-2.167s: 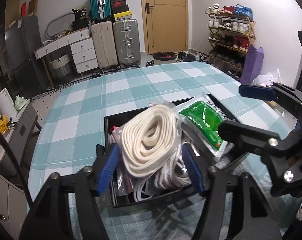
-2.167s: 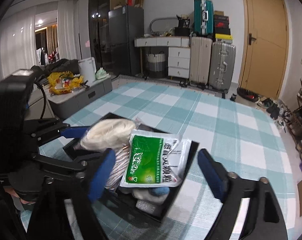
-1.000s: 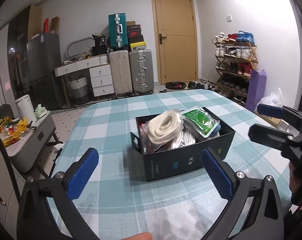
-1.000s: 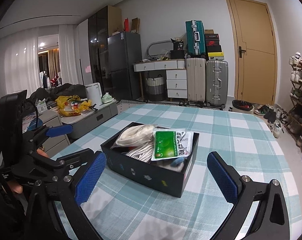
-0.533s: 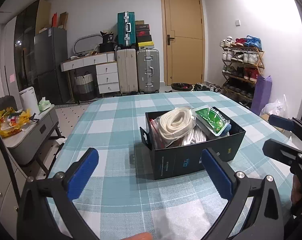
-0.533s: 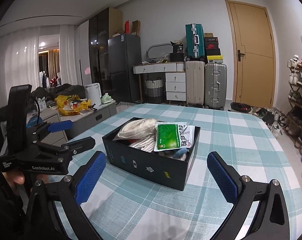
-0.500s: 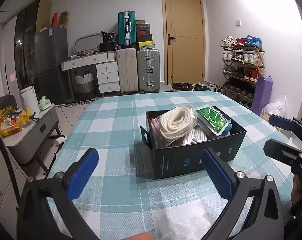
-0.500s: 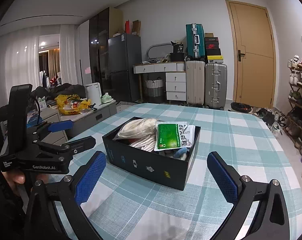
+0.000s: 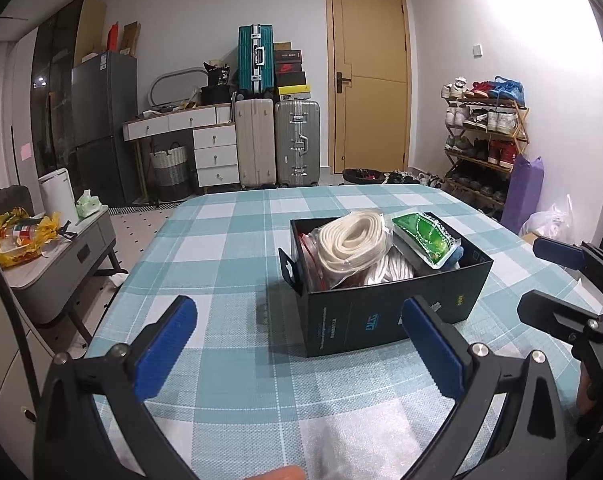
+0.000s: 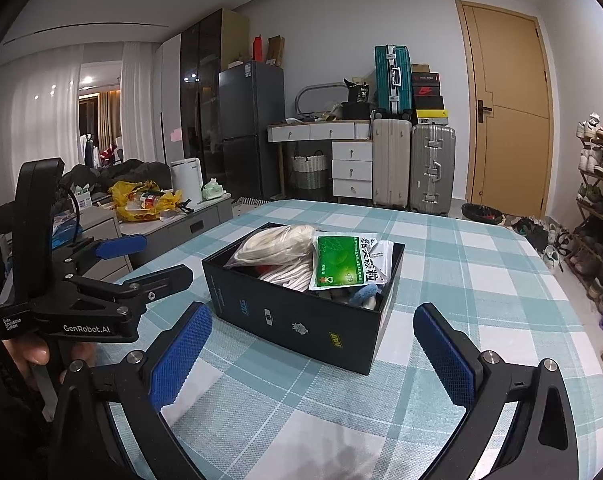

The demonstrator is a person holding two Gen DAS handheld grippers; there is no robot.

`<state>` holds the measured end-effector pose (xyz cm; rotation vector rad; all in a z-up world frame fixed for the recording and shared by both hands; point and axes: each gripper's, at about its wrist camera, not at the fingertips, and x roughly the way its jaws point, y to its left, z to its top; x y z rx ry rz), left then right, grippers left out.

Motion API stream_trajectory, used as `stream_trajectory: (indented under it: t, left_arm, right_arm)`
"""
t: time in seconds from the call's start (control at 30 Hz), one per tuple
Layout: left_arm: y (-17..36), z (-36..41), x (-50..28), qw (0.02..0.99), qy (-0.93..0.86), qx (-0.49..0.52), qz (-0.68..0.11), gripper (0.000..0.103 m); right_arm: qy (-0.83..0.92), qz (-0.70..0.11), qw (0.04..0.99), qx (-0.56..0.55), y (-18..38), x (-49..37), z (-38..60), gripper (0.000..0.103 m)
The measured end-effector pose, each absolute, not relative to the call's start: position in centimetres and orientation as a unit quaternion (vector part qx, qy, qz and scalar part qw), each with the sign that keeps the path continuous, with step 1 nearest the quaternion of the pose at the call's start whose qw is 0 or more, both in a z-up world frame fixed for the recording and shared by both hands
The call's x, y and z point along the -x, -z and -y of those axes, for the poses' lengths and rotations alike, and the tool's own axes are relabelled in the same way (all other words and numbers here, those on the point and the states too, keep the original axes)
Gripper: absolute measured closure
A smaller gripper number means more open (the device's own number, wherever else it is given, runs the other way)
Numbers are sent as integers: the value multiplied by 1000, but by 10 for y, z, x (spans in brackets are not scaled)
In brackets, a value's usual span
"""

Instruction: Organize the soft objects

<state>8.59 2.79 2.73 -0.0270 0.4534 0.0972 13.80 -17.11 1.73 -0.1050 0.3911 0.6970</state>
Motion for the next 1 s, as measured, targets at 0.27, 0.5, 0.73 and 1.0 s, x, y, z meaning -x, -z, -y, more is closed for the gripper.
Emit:
stream_trajectory:
  t: [0.27, 0.5, 0.73, 1.0]
  left_arm:
    - [-27, -27, -84, 974, -45, 16, -221, 0]
    - [-27, -29, -83, 974, -47, 18, -221, 0]
    - [-26, -30, -83, 974, -46, 21, -221, 0]
    - [-27, -31, -84, 974, -46, 21, -222, 0]
  right_arm:
    - [-341, -188, 920, 51, -17, -137, 172, 1]
    - [-341, -189, 920, 45, -17, -138, 173, 1]
    - [-339, -189, 920, 45, -17, -138, 174, 0]
    - [-340, -189, 920, 45, -17, -138, 174, 0]
